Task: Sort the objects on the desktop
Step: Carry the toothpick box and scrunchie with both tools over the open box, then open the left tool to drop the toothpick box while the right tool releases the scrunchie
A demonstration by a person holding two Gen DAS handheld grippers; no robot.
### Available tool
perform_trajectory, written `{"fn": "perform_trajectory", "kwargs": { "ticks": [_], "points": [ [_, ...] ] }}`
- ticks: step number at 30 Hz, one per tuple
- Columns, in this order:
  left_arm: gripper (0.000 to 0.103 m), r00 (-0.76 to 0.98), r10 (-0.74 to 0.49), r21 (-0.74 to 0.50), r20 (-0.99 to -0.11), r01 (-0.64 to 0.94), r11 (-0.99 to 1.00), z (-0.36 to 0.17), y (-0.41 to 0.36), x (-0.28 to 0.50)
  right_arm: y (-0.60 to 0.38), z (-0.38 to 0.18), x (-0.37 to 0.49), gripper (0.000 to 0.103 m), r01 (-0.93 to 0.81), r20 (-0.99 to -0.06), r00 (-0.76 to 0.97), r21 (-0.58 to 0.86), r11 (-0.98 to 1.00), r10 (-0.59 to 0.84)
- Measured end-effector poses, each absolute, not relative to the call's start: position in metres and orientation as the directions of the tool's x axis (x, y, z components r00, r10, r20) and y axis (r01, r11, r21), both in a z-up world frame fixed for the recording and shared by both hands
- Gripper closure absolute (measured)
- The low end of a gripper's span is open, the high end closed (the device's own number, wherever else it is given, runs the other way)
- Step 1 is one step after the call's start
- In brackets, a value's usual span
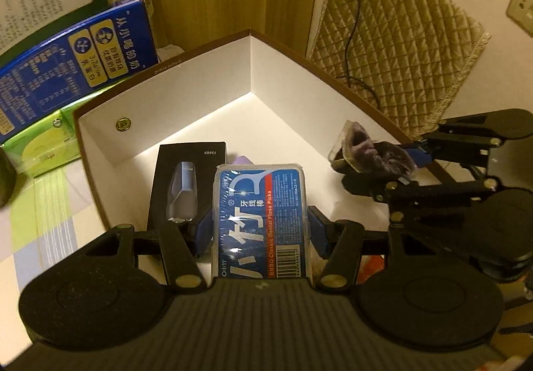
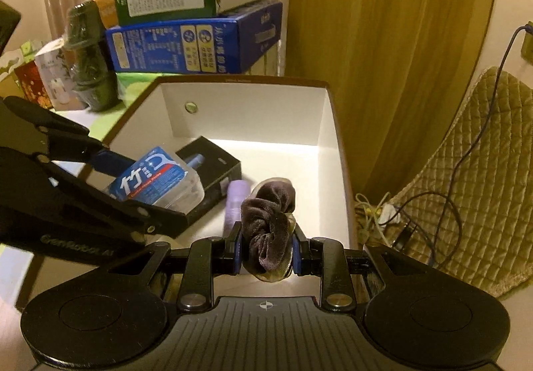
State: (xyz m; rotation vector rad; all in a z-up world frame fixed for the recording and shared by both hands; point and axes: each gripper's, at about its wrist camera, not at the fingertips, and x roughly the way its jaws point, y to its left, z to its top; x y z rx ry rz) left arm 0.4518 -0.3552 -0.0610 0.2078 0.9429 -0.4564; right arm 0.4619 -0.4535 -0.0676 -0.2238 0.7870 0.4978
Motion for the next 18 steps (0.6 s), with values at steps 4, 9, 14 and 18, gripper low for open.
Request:
{"fn": "perform_trajectory", "kwargs": {
  "ticks": [4,9,14,18],
  "points": [
    [0.049,0.478,-0.271,-0.028,-0.835,0.456,0.890,-0.074,-0.360,0.470,-0.455,-0.071,0.467,0.079,-0.517,-0.728,0.592,-0.014,0.856,0.345],
    [0.049,0.459,-0.247,-0.011,-0.853,0.458,0.889,-0.088,-0.365,0.484,-0.454,-0.075,0.473,0.079,-0.518,-0.735,0.588,-0.019,0.855,0.339],
    [0.048,0.451,-0.253,-0.022,-0.856,0.457,0.889,-0.094,-0.367,0.492,-0.452,-0.080,0.480,0.079,-0.520,-0.743,0.581,-0.025,0.854,0.332],
    [0.040,0.475,-0.253,-0.021,-0.843,0.440,0.898,-0.089,-0.366,0.497,-0.449,-0.083,0.483,0.078,-0.524,-0.750,0.575,-0.031,0.851,0.327]
  ]
}}
